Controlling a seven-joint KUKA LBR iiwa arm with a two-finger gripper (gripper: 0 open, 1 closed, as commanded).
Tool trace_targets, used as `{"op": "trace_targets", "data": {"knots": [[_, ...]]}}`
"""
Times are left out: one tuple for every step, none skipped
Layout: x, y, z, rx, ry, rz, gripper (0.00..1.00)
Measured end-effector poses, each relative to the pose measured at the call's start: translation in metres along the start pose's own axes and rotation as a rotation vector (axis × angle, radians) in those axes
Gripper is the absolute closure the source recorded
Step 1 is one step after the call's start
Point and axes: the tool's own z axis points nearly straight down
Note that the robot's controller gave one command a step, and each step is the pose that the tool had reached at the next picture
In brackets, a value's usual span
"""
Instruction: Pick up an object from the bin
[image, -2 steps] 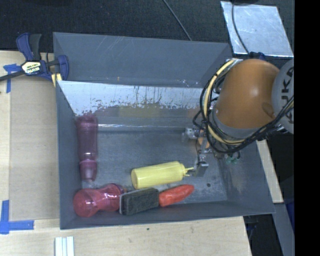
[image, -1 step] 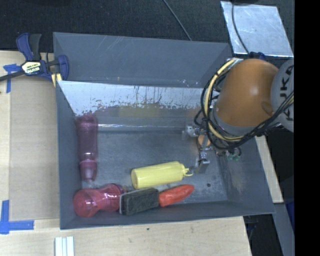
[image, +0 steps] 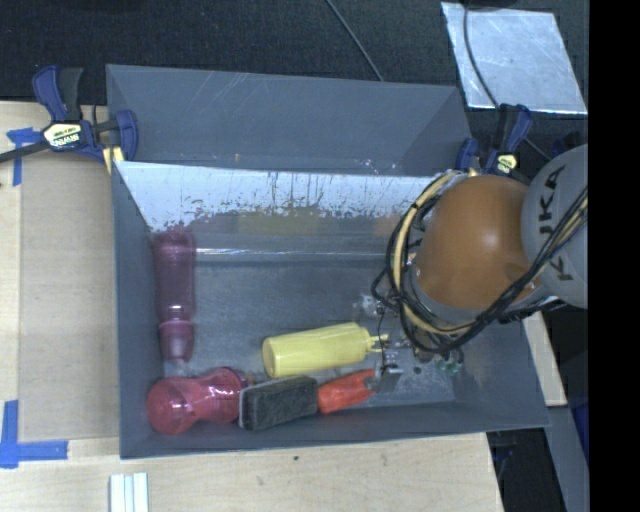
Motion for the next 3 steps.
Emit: {"op": "trace_targets", "data": {"knots": [[-0.005, -0.002, 0.008, 0.003, -0.011, -0.043, 0.00], [-0.014, 0.035, 0.080, 0.001, -0.007, 0.031, 1.00], [-0.017, 0.035, 0.079, 0.000, -0.016, 0.031, 0.00]]}}
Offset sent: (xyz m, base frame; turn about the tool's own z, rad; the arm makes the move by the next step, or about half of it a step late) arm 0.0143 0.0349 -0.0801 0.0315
